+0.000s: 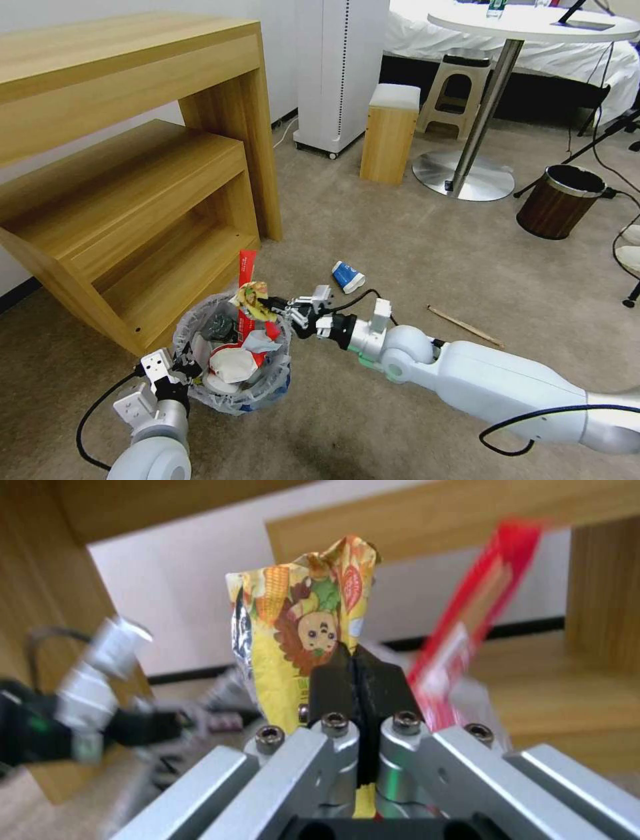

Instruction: Pick up the trash bin and place the garbage on the floor into it.

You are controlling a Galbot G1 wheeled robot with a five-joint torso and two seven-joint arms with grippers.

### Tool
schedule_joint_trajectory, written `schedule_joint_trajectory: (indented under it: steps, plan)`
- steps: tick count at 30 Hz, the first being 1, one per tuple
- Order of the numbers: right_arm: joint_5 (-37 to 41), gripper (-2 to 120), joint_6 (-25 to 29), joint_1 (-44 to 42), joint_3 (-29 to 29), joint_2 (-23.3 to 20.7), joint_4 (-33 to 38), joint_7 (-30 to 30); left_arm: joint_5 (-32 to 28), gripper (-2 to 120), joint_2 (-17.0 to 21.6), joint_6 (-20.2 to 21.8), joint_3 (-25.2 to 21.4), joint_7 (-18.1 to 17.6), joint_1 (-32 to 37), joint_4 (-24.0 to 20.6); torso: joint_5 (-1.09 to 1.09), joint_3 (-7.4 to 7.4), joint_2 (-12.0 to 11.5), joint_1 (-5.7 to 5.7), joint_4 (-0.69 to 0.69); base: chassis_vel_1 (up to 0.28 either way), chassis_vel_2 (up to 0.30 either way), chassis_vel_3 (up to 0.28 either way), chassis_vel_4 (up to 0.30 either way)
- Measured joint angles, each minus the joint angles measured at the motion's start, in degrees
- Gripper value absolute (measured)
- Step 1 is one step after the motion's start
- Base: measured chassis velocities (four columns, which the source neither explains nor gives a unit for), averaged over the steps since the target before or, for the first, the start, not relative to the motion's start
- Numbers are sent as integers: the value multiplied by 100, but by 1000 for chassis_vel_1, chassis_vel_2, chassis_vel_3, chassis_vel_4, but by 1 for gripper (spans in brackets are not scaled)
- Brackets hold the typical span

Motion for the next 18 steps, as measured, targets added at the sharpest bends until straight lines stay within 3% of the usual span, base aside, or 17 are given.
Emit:
schedule_joint_trajectory:
  steps: [11, 18]
  plan:
    - [-206, 0, -105, 78, -305, 340, -519, 405, -15, 1, 26, 18, 2, 1, 66, -152, 0, 0, 0, 0, 0, 0, 0, 0, 0]
    - [-323, 21, -239, 118, -342, 461, -609, 603, -16, 1, 5, 18, 33, 11, 47, -139, 0, 0, 0, 0, 0, 0, 0, 0, 0]
